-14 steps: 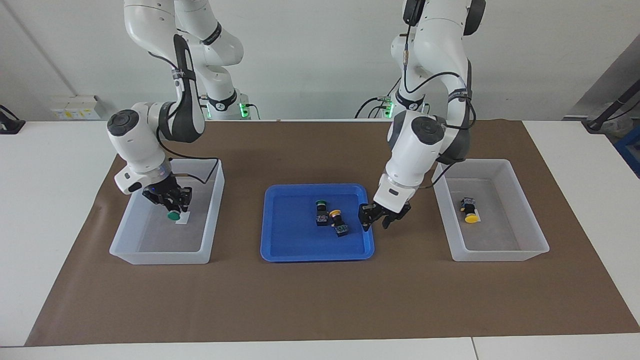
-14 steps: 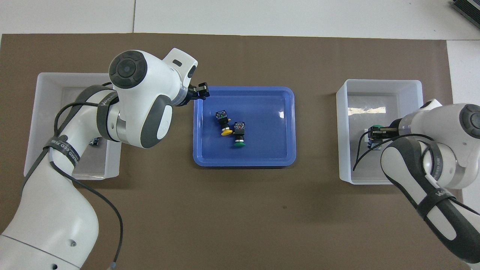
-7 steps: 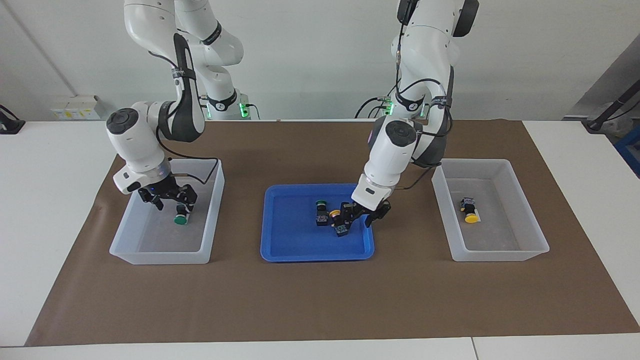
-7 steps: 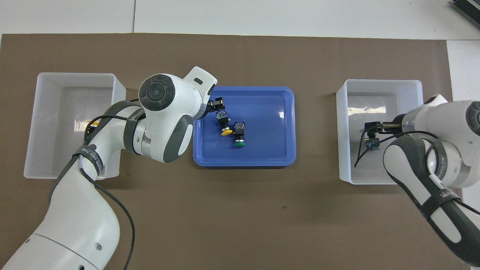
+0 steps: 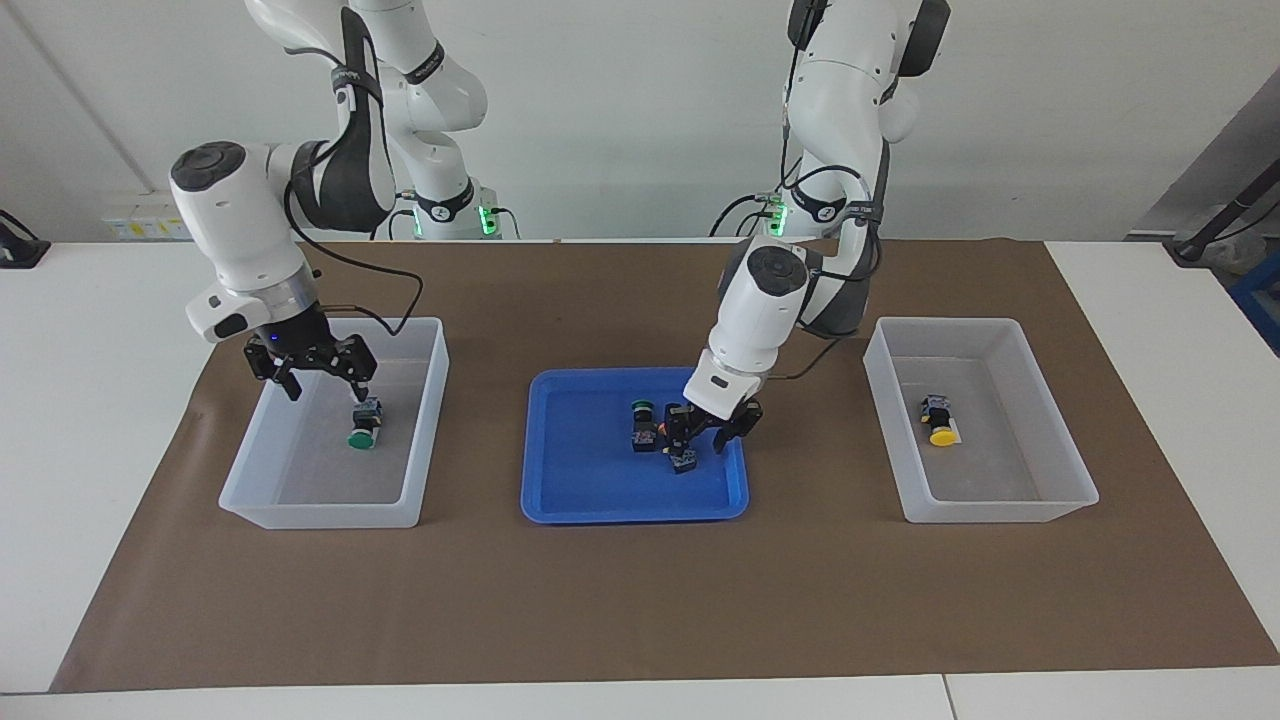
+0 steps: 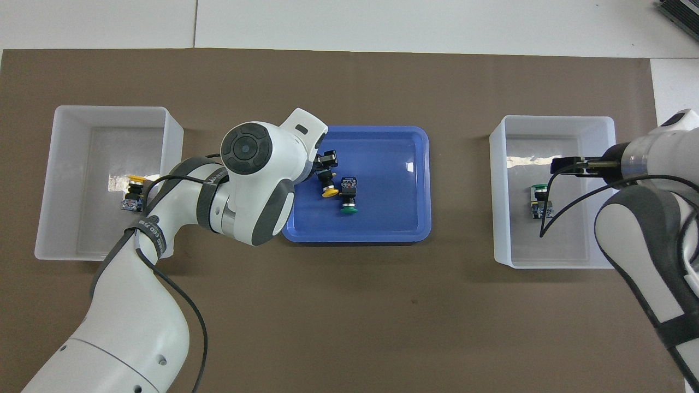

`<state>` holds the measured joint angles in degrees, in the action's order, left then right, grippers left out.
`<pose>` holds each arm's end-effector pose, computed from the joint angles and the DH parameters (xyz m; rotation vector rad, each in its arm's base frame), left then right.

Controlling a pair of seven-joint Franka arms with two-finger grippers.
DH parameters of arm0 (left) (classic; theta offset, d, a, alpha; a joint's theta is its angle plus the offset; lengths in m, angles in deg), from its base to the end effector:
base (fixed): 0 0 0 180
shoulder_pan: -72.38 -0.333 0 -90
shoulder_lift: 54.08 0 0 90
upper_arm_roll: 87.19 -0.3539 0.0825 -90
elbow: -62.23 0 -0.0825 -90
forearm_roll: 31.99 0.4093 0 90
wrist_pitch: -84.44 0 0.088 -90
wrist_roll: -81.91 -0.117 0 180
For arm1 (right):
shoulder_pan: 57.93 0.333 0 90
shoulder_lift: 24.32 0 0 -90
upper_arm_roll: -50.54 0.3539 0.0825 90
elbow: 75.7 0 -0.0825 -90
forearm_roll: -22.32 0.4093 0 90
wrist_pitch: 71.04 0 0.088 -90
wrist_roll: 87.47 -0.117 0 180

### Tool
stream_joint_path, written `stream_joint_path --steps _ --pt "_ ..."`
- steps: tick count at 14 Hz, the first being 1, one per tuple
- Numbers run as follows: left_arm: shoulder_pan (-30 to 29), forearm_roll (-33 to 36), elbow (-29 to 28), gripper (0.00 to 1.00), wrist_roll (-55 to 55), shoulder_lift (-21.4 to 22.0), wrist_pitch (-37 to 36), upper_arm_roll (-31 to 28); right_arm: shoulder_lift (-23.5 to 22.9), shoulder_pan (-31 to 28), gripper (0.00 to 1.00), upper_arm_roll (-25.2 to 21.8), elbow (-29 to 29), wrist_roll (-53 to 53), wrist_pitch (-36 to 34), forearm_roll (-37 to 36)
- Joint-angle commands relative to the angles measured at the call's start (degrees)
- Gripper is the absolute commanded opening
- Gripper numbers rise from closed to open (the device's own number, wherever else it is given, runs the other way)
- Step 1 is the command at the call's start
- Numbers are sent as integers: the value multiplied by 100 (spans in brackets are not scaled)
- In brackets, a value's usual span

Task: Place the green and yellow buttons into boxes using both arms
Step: 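Grasp a yellow button with the left gripper while the right gripper withdraws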

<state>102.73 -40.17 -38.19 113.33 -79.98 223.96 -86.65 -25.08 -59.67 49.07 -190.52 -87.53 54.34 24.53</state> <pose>0.6175 -0.3701 0.3456 2.9183 0.1587 0.2063 0.5978 -0.0318 0.4832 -3.0996 0.1189 -0.2672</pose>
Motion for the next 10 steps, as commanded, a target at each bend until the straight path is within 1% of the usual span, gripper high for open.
stream_joint_path --steps 1,3,5,9,10 --pt "181 -61 -171 65 75 -12 251 -98 14 24 100 24 607 -109 -767 131" --pt "190 -61 -303 65 75 -12 426 -98 75 24 100 33 802 -109 -1058 131" --pt "260 -61 -443 65 75 -12 594 -107 119 24 100 33 802 -100 -1077 139" --pt "269 -61 -540 65 84 -12 699 -98 155 24 100 121 820 -135 -1165 139" --pt "278 -61 -610 65 84 -3 848 -98 155 24 100 139 820 -135 -1191 131"
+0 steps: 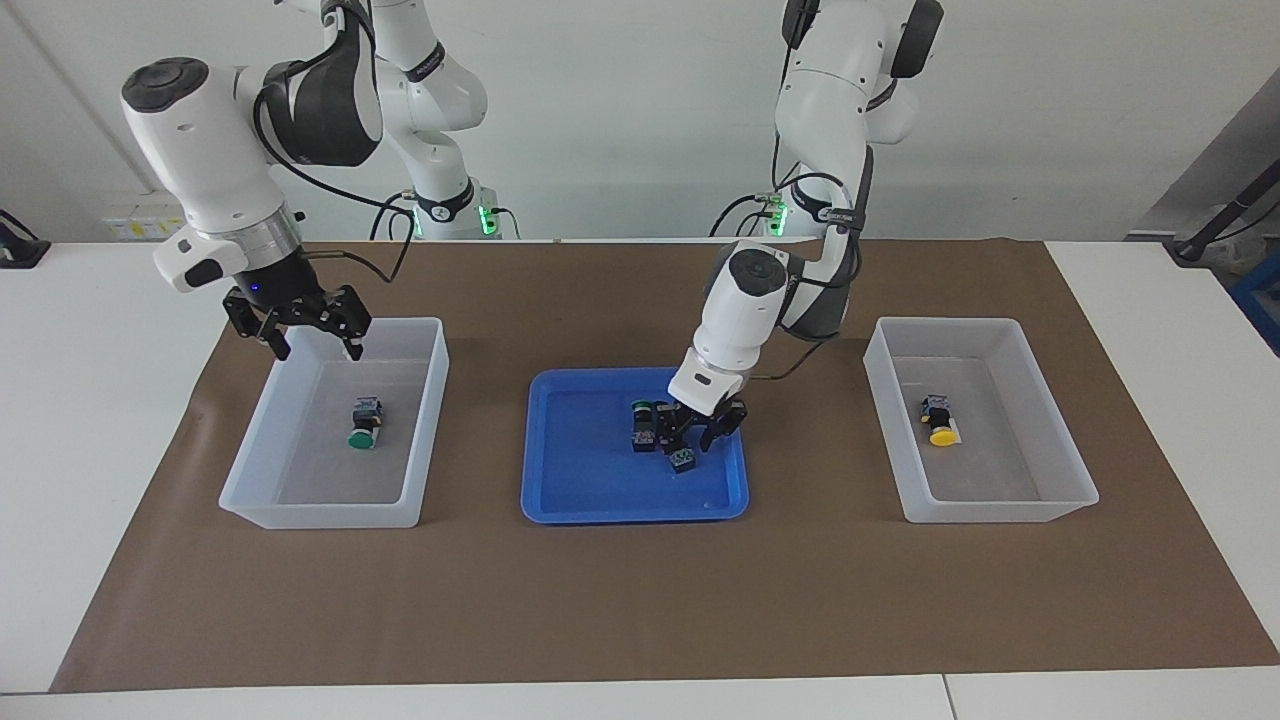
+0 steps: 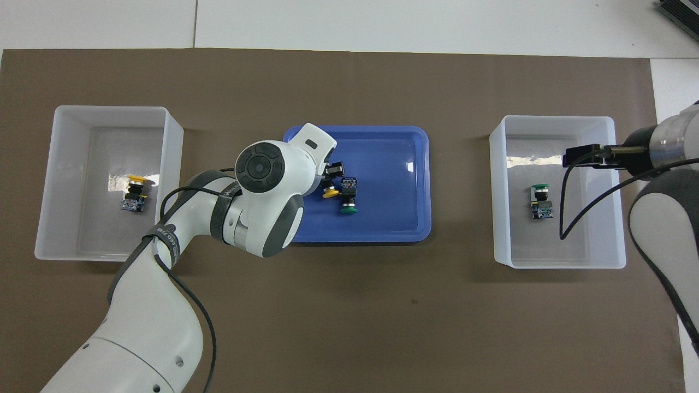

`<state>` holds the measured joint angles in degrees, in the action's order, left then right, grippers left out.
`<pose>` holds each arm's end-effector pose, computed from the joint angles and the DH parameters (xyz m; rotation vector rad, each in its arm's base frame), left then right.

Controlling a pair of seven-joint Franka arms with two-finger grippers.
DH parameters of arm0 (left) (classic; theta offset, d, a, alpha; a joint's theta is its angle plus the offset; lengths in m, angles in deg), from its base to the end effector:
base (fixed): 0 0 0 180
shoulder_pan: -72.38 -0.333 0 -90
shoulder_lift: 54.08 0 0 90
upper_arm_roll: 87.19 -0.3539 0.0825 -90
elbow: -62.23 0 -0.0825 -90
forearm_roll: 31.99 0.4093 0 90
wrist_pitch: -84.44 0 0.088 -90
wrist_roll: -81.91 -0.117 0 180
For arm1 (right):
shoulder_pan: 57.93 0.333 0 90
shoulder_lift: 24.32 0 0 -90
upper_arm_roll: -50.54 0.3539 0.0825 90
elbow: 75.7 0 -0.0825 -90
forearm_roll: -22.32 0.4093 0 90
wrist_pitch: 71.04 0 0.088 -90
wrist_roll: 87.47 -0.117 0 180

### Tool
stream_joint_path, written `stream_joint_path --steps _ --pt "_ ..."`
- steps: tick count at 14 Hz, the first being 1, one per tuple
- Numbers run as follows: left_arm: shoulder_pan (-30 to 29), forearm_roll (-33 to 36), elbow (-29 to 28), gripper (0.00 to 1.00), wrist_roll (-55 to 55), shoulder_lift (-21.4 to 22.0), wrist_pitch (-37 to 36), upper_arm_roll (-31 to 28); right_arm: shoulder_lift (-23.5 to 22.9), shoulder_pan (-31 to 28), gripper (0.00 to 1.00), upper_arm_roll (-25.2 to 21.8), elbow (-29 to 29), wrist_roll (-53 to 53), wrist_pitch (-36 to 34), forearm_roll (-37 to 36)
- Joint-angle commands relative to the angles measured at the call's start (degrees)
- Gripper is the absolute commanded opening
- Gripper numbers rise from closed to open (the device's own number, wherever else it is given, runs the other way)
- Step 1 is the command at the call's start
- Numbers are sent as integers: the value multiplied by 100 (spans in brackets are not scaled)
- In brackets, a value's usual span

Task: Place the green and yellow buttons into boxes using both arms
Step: 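Grasp a yellow button with the left gripper while the right gripper withdraws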

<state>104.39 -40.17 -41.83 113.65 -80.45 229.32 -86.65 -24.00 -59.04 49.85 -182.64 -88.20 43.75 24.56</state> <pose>0.5996 -0.3812 0.3194 2.9104 0.1366 0.2338 0.5999 -0.0162 0.5461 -3.0971 0.0899 -0.2218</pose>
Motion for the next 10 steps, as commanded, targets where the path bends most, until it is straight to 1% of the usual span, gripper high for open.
stream_joint_path --steps 1,3,5,7,9,10 --pt "155 -61 -299 65 51 45 426 -98 55 -39 100 156 76 -77 -201 136" --pt "182 -61 -343 63 51 45 462 -98 55 -30 100 201 365 -173 -560 75" --pt "199 -61 -343 57 42 45 462 -98 55 -30 100 201 664 -182 -973 22" --pt "226 -61 -335 40 42 45 462 -98 55 -30 100 201 919 -173 -1352 -135" --pt "200 -61 -291 22 25 45 410 -98 55 5 100 219 991 -182 -1511 -180" --pt "173 -61 -238 17 16 36 383 -98 55 135 100 245 982 -200 -1503 -163"
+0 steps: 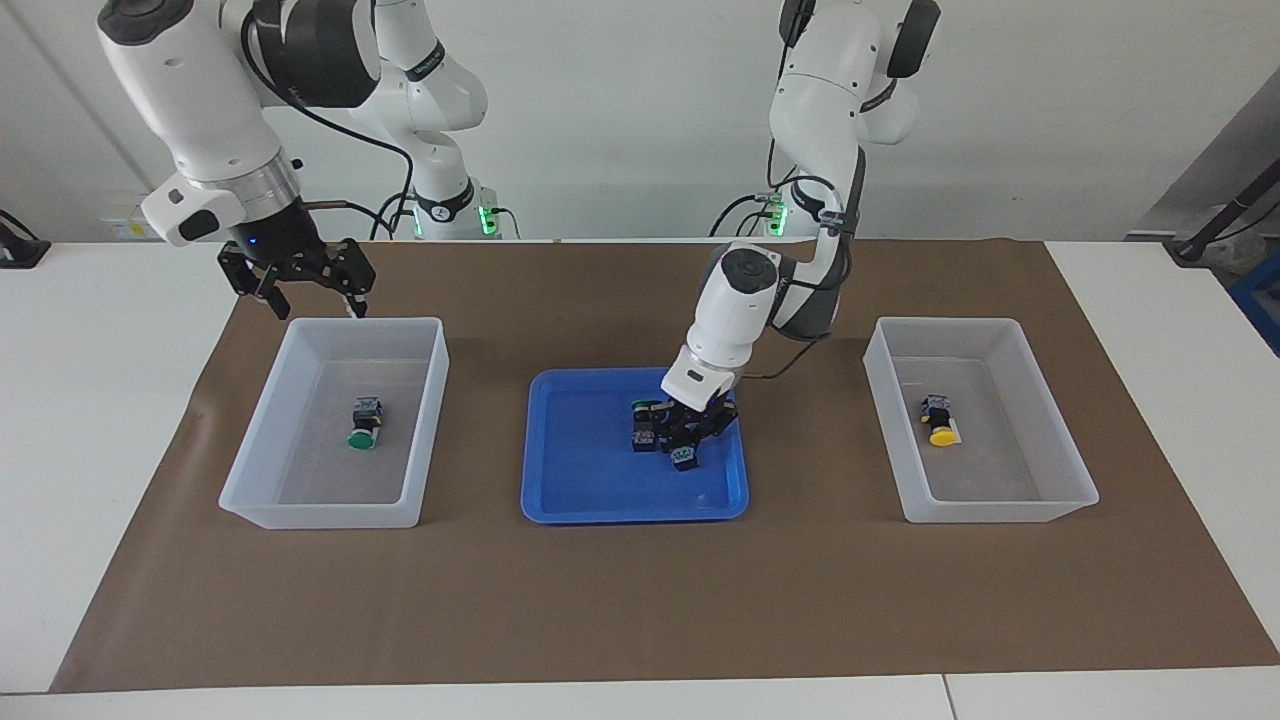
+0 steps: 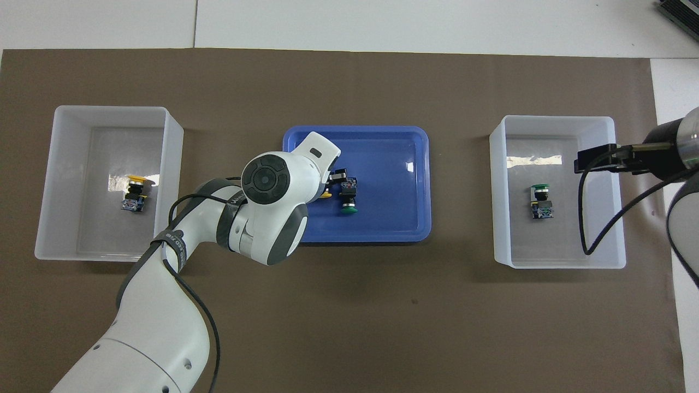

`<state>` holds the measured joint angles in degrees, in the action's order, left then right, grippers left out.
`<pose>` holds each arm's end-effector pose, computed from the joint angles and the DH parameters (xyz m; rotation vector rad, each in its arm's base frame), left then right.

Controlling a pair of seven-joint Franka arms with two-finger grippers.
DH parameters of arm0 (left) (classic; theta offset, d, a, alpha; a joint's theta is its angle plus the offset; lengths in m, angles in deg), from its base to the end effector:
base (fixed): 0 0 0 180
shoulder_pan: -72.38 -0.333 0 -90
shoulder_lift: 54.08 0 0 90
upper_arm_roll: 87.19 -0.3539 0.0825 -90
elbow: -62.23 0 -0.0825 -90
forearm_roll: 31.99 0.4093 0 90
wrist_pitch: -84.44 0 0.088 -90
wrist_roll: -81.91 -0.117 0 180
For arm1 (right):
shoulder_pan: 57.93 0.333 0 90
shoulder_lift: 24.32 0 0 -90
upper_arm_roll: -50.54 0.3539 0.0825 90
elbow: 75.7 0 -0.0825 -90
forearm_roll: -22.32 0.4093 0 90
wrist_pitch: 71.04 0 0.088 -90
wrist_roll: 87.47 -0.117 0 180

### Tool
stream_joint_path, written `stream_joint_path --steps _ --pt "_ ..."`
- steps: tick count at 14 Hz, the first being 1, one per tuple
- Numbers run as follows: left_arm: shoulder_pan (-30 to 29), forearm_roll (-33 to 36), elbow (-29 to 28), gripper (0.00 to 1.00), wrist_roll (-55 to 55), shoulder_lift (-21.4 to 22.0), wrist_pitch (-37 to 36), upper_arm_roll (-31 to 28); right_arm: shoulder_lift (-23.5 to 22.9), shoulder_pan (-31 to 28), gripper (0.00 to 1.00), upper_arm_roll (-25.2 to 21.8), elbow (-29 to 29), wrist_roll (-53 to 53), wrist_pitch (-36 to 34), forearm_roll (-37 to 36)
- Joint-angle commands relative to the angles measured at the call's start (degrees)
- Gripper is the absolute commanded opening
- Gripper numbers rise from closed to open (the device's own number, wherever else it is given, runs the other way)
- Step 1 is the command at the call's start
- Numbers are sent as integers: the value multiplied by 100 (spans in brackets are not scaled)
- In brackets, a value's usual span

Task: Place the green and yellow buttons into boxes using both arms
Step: 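Grasp a yellow button with the left gripper while the right gripper withdraws, then carry the yellow button to the box while the right gripper reaches the tray, then grasp a green button with the right gripper while the left gripper lowers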

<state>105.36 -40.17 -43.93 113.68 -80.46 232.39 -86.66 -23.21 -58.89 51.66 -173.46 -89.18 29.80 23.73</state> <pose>0.5886 -0.3869 0.3079 2.9032 0.1191 0.2550 0.5880 0.0042 0.6127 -3.1140 0.0479 -0.1133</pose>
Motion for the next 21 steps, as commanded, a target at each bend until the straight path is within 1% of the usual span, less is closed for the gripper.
stream_joint_path --steps 1,2,5,7,8,10,12,15,16,18,20,21 --pt "42 -61 41 13 5 37 51 -97 -15 183 100 73 64 -154 -99 -79" --pt "24 -61 138 10 5 28 -63 -97 -14 271 100 99 21 -276 -56 -27" --pt "-90 -43 586 9 -13 -7 -668 -105 -67 517 100 100 -111 -374 111 218" --pt "-230 -8 1138 8 -4 -147 -1212 -105 -111 693 100 100 -330 -330 444 307" --pt "-301 1 1445 8 -13 -217 -1555 -105 -129 894 100 100 -471 -374 689 368" --pt "-555 27 1851 8 -39 -244 -2109 -105 -260 1097 100 100 -700 -418 1217 395" --pt "-993 45 2141 8 -83 -139 -2505 -97 -584 1447 100 100 -736 -802 1700 395" --pt "-1609 27 2467 8 -679 115 -3436 -114 -1164 2089 100 100 -701 -1847 2693 395" --pt "-1837 27 2503 8 -950 186 -3691 -123 -1340 2239 100 100 -683 -2129 2957 395" --pt "-2329 -8 2494 8 -1696 352 -3956 -132 -1665 2590 100 100 -674 -2552 3528 387" --pt "-2777 -8 2486 8 -2391 380 -4211 -132 -1973 2837 100 100 -657 -2676 4020 387" --pt "-2971 -25 2468 8 -2769 414 -4291 -132 -2061 2925 100 100 -657 -2677 4136 326"
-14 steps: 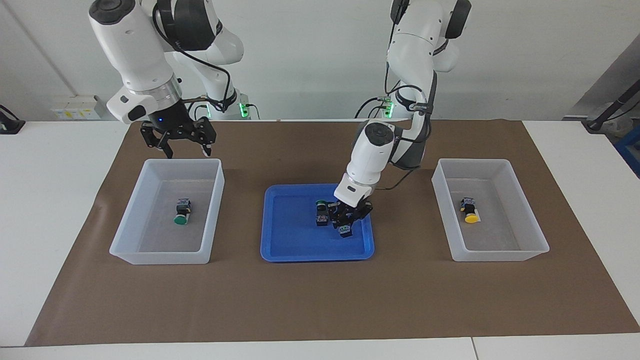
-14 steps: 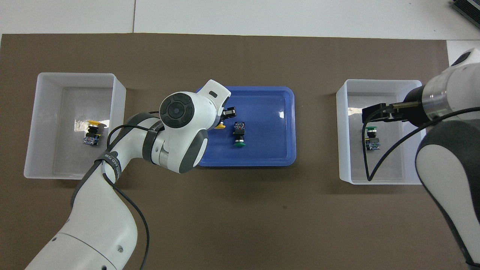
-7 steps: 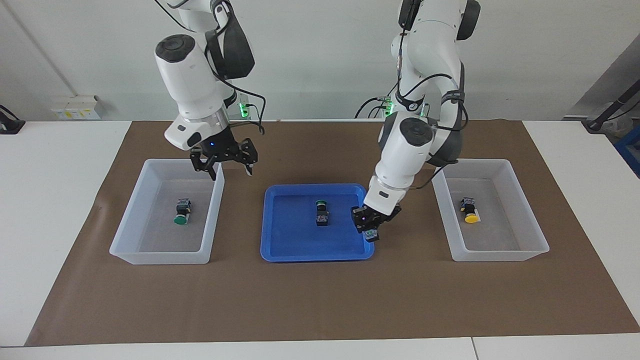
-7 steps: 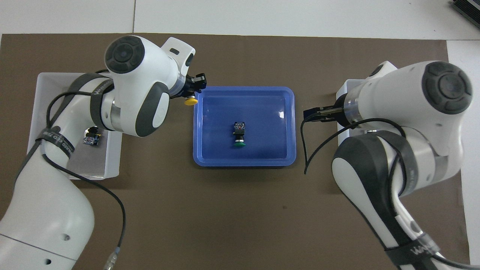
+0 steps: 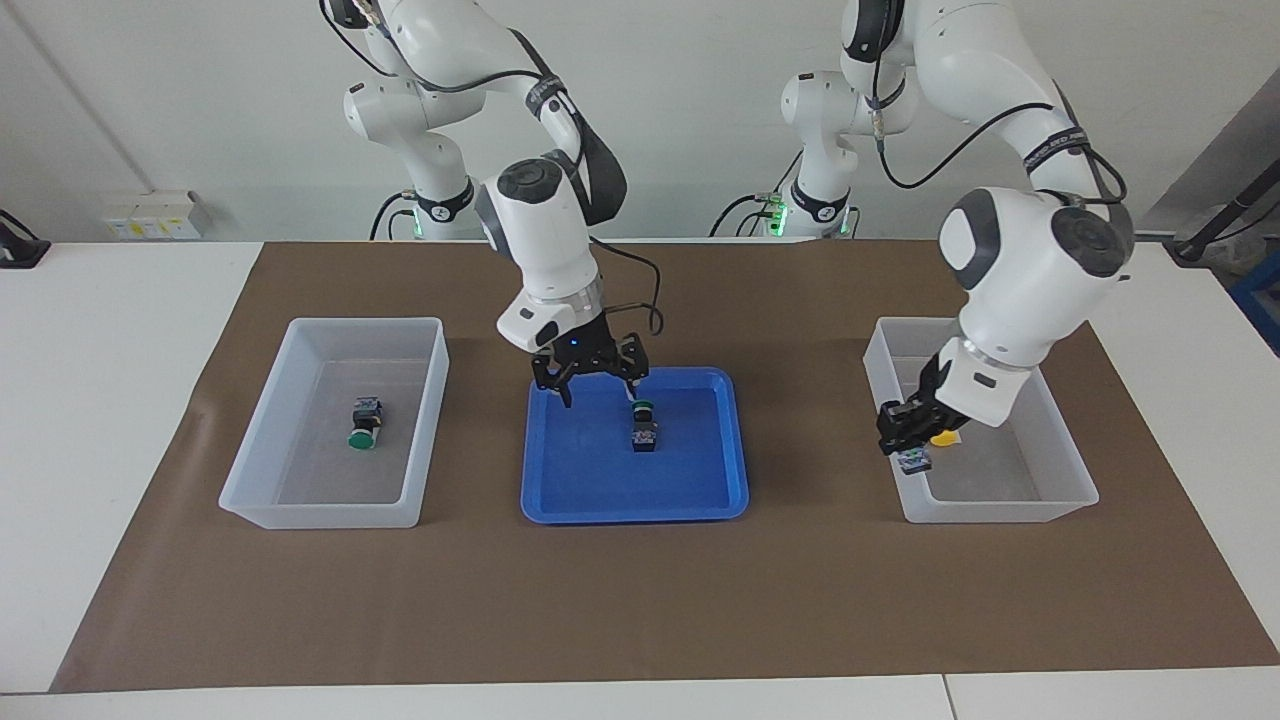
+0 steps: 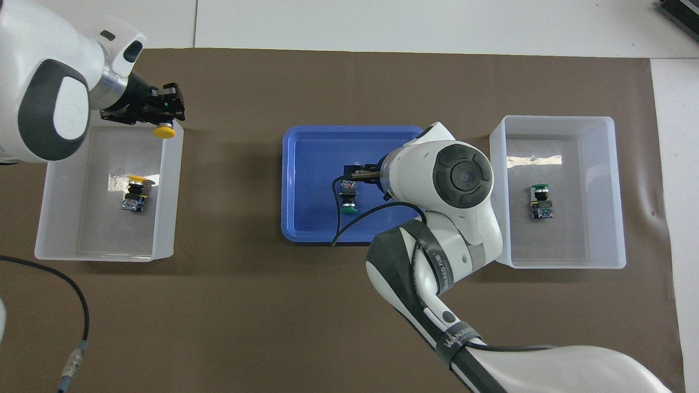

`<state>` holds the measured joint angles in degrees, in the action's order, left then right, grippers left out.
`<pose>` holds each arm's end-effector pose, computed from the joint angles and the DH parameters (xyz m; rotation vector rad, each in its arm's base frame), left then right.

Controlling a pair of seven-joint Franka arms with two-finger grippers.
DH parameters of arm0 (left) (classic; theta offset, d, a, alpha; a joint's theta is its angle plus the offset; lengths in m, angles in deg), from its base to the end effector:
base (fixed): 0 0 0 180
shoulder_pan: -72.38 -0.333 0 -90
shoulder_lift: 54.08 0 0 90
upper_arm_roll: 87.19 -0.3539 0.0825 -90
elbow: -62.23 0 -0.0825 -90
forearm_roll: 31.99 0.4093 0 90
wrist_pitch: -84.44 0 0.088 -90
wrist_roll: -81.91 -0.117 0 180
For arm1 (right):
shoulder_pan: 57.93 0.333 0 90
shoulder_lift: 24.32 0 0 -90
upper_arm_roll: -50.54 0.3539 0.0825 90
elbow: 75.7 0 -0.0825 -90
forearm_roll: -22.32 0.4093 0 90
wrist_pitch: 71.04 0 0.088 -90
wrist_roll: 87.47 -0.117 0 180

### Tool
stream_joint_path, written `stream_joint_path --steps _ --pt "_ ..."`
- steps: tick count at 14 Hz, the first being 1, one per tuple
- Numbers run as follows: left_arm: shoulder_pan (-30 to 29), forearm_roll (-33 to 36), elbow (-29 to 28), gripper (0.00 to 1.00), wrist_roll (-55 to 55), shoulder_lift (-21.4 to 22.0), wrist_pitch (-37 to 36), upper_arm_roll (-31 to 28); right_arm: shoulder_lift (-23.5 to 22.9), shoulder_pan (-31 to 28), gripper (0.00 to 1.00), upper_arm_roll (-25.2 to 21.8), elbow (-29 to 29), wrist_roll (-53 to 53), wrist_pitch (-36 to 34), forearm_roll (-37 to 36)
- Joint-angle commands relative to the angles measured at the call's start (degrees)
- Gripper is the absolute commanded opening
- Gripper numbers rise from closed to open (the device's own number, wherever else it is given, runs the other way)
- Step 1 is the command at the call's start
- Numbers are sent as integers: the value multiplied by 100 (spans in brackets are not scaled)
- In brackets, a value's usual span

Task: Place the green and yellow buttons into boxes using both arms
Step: 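Grasp a green button with the right gripper while the left gripper lowers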

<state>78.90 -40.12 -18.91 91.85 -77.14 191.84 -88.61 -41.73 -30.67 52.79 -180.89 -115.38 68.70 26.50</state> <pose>0.7219 -0.0796 0.4948 3.0024 0.1817 0.0585 0.6034 0.3398 0.4093 -2.9203 0.0354 -0.3389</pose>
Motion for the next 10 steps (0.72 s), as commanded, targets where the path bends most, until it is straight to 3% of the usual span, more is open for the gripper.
stream_joint_path --steps 1,3,5,7,9,10 --pt "-484 -39 -77 8 -947 118 -263 62 -315 165 100 -14 94 -74 317 -5" --pt "-800 -39 -392 8 -1484 258 -194 45 -648 393 100 -32 165 -66 702 -92" --pt "-1108 -31 -543 8 -2064 329 -149 45 -851 342 100 -23 147 -4 835 -845" --pt "-1363 -22 -727 8 -2461 373 8 36 -975 315 98 -14 147 -13 1019 -1077" --pt "-1452 22 -1304 8 -2725 583 577 36 -1062 333 90 -14 138 -48 1082 -1078" --pt "-1478 22 -1717 7 -2778 723 989 36 -1115 359 81 -14 138 -74 1082 -1078"
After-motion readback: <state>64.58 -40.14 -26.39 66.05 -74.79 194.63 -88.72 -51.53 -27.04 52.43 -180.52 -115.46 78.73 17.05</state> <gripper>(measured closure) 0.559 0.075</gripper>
